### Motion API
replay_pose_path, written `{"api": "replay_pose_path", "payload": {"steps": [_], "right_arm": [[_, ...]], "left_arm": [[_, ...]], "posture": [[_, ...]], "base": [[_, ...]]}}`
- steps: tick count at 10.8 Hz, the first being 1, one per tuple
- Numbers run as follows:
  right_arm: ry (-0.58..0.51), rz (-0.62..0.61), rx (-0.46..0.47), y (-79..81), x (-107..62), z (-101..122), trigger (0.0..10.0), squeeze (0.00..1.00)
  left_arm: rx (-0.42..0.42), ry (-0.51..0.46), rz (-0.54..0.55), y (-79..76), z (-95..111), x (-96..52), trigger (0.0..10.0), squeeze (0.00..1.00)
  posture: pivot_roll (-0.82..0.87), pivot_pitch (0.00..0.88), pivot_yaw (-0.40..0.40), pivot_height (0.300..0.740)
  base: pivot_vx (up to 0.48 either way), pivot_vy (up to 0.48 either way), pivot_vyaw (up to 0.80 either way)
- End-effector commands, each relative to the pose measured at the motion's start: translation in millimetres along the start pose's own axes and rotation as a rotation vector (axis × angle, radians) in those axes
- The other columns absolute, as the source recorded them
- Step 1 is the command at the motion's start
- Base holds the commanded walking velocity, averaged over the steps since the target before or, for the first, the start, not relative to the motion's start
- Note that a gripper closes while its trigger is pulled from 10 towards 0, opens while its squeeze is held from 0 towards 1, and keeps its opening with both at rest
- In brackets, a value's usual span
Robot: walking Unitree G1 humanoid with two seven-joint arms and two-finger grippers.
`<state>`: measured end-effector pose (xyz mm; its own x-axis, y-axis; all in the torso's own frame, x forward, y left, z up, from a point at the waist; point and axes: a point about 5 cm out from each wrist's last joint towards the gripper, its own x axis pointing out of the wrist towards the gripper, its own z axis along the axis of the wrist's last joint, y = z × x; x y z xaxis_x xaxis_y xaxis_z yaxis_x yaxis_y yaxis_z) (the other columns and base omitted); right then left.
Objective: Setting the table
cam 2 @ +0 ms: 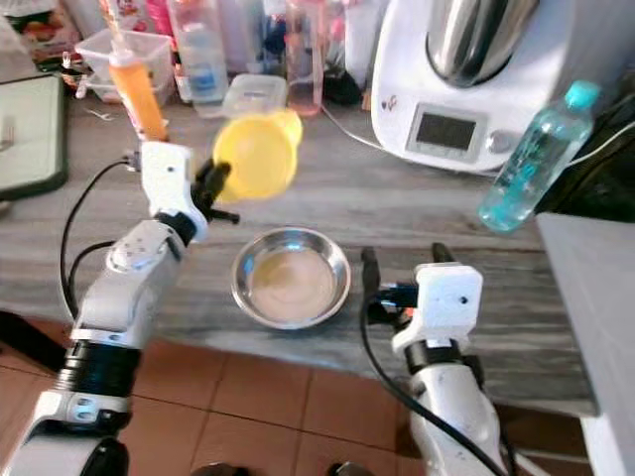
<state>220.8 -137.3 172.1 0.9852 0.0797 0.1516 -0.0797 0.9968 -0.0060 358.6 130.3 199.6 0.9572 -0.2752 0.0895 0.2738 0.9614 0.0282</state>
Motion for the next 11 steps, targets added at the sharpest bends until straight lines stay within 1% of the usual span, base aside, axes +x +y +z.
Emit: {"api": "replay_pose_path", "payload": {"steps": [1, 3, 4, 5, 6, 7, 8, 9, 10, 11], "right_arm": [[-0.006, 0.004, -0.011, -0.4, -3.2, 3.5, 10.0, 0.00], [-0.001, 0.018, -0.012, -2.7, -12.0, 9.6, 10.0, 0.00], [0.011, 0.034, 0.011, -2.7, -16.4, 11.2, 10.0, 0.00], [0.023, 0.090, 0.017, -0.7, -24.1, 13.9, 10.0, 0.00], [0.031, 0.110, 0.006, -0.1, -27.7, 14.3, 10.0, 0.00], [0.049, 0.162, 0.024, 4.5, -32.3, 14.2, 10.0, 0.00], [0.079, 0.239, 0.055, 12.4, -36.7, 12.3, 10.0, 0.00], [0.102, 0.288, 0.074, 17.5, -40.8, 10.9, 10.0, 0.00], [0.130, 0.340, 0.102, 23.0, -47.3, 9.1, 10.0, 0.00], [0.147, 0.365, 0.127, 25.1, -51.2, 8.2, 10.0, 0.00]], "left_arm": [[0.028, 0.013, -0.012, 3.8, 6.5, 2.7, 10.0, 0.00], [0.086, 0.082, -0.068, 9.2, 10.3, 8.6, 10.0, 0.00], [0.155, 0.093, -0.082, 15.2, 15.9, 14.4, 10.0, 0.00], [0.185, 0.149, -0.111, 22.2, 20.1, 23.1, 10.0, 0.00], [0.209, 0.178, -0.139, 23.7, 22.2, 26.5, 10.0, 0.00], [0.235, 0.233, -0.199, 22.1, 23.5, 33.2, 10.0, 0.00], [0.241, 0.246, -0.223, 18.5, 25.2, 38.8, 10.0, 0.00], [0.240, 0.265, -0.242, 16.0, 24.0, 42.1, 10.0, 0.00], [0.243, 0.324, -0.307, 8.8, 16.1, 42.9, 10.0, 0.00], [0.291, 0.375, -0.344, 5.7, 4.9, 41.3, 10.0, 0.00]], "posture": [[0.12, 0.138, -0.036, 0.740], [0.12, 0.140, -0.031, 0.740], [0.11, 0.143, -0.021, 0.740], [0.11, 0.146, -0.011, 0.740], [0.11, 0.148, -0.006, 0.740], [0.10, 0.153, 0.003, 0.740], [0.10, 0.157, 0.008, 0.740], [0.10, 0.160, 0.012, 0.740], [0.09, 0.164, 0.015, 0.740], [0.09, 0.165, 0.018, 0.740]], "base": [[0.000, 0.000, 0.00], [0.000, 0.000, 0.00], [0.000, 0.000, 0.00], [0.000, 0.000, 0.00], [0.000, 0.000, 0.00], [0.000, 0.000, 0.00], [0.000, 0.000, 0.00], [0.000, 0.000, 0.00], [0.000, 0.000, 0.00], [0.000, 0.000, 0.00]]}}
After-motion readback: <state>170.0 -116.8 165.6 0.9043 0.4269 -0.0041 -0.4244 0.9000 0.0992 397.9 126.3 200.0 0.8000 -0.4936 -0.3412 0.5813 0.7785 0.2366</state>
